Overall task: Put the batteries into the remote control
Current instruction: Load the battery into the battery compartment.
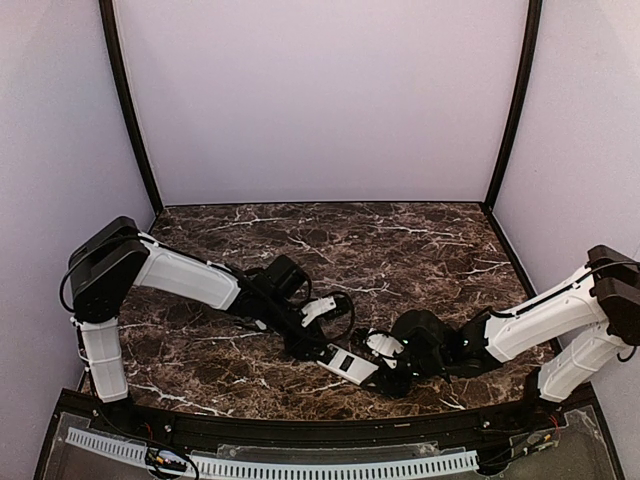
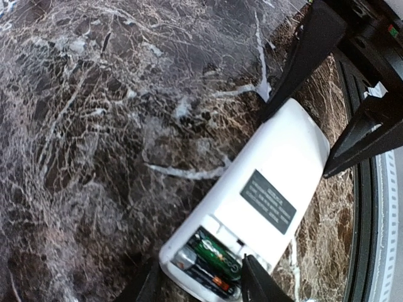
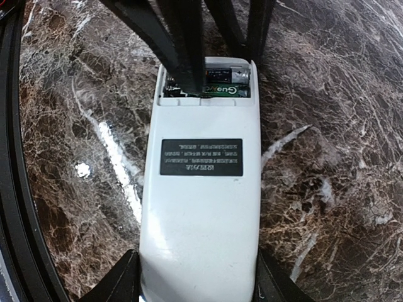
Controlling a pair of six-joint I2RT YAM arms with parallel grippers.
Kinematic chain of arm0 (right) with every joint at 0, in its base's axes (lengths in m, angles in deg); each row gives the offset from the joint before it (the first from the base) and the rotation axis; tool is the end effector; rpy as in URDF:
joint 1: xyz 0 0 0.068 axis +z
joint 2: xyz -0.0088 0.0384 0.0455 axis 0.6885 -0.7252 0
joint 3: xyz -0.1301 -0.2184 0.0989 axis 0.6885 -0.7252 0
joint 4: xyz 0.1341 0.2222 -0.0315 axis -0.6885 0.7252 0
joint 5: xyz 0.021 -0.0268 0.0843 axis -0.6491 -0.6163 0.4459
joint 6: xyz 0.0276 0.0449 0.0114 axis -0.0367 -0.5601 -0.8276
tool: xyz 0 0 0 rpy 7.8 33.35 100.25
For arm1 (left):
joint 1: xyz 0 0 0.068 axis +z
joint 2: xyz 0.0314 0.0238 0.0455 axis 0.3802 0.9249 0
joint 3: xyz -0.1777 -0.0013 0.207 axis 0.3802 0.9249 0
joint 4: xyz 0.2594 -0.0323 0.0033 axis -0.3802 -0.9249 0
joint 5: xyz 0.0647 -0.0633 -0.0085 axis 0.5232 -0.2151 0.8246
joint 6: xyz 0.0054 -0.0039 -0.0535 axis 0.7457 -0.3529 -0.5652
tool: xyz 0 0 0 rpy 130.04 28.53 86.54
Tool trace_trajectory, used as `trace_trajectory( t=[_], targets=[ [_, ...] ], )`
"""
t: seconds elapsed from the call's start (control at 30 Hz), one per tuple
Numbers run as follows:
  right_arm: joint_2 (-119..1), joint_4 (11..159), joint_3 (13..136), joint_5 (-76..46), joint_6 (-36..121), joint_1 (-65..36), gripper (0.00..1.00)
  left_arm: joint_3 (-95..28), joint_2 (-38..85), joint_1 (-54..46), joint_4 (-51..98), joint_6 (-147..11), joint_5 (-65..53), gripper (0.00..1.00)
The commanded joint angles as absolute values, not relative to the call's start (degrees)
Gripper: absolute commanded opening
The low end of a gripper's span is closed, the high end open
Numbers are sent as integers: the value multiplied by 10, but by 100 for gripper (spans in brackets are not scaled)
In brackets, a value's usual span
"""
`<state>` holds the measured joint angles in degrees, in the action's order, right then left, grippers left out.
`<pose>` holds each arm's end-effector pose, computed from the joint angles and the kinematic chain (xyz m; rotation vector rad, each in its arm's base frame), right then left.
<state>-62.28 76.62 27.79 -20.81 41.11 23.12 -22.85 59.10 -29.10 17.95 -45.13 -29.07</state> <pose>0.1007 0.2355 0.1275 -1.2365 2.1724 0.6151 0.2235 -0.3103 0.1309 1.5322 2.0520 -0.9715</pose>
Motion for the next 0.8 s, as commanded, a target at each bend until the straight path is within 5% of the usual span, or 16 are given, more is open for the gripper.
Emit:
trace_trajectory(
  t=[0.0,0.43,0.77],
  targets=[
    [-617,743,271,-184,426,237,0,-233,629,-295,150,-460,-259,44],
    [-622,748,275,-195,424,237,0,-239,628,-298,136,-468,-248,48],
    [-618,757,280,-201,423,236,0,-274,518,-269,135,-540,-204,63]
  ],
)
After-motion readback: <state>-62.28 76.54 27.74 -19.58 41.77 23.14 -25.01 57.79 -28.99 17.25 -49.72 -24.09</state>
